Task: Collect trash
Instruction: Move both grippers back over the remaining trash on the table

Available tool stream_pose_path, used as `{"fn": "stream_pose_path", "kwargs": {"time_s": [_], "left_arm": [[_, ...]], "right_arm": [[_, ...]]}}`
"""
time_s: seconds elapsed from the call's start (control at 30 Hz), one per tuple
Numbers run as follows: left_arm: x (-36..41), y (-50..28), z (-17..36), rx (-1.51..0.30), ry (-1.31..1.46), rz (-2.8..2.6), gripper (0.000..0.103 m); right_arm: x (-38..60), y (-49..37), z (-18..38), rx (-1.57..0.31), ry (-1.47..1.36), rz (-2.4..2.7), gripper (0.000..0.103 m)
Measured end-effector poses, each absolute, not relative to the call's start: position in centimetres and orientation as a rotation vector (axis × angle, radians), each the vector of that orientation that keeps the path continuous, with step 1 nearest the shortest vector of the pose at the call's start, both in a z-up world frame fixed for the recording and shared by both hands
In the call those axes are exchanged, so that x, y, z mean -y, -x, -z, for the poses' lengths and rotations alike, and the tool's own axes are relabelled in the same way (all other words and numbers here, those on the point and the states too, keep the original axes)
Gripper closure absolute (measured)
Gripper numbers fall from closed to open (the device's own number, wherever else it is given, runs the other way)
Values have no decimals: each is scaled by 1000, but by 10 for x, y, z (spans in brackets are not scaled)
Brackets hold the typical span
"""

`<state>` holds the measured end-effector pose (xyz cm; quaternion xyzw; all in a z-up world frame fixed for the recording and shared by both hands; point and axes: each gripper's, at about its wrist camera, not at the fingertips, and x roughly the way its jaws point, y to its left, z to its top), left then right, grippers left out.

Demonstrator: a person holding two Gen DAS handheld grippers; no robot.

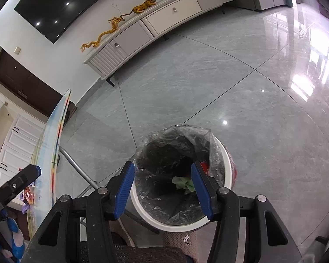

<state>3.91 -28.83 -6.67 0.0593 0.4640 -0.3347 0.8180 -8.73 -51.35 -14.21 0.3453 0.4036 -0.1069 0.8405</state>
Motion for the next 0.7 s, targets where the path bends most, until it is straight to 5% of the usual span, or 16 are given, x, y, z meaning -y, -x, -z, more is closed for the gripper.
{"fn": "stream_pose_path", "kwargs": {"time_s": [0.7], "left_arm": [[98,-35,30,-872,79,495,47]], "right_arm": [[410,57,65,-812,-533,101,51]]}}
